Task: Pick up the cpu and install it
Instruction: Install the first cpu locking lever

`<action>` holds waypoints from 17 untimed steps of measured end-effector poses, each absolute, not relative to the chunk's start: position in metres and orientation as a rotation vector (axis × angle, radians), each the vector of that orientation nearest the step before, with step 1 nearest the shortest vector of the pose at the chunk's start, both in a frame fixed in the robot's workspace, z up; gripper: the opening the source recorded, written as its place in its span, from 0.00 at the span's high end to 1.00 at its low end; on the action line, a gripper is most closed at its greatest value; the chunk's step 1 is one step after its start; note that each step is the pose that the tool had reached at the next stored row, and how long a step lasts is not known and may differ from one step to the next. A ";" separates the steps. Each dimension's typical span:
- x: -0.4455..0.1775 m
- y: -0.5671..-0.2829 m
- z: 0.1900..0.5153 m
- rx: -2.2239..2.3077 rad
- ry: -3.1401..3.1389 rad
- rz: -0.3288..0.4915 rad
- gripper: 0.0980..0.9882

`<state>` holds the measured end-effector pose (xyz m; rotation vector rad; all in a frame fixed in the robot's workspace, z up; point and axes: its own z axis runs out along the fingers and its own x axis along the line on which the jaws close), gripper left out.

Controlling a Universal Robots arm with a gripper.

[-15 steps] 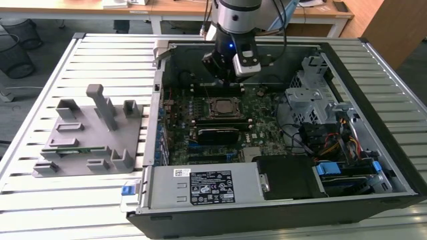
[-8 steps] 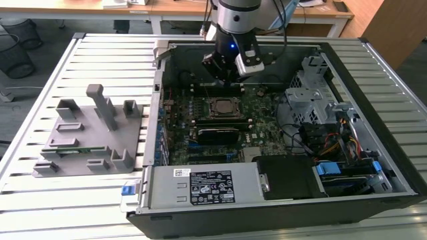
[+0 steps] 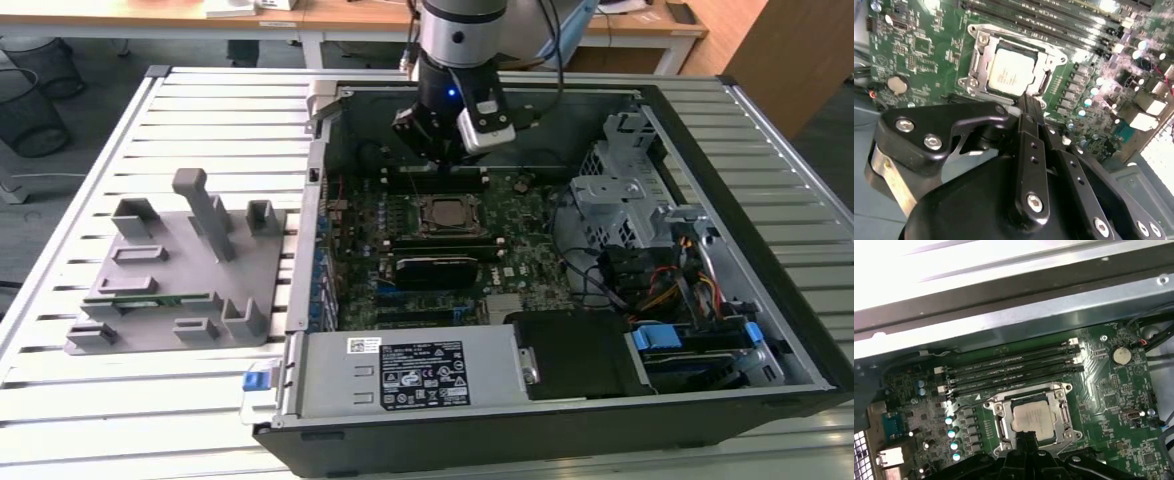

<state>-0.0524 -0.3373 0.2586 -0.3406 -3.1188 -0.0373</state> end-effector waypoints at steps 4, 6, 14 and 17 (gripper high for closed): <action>-0.053 -0.337 0.257 -0.226 -3.128 -0.037 0.99; -0.052 -0.337 0.257 -0.170 -3.131 -0.036 0.99; -0.053 -0.337 0.254 0.058 -3.134 -0.036 0.99; -0.053 -0.337 0.254 0.138 -3.130 -0.035 0.99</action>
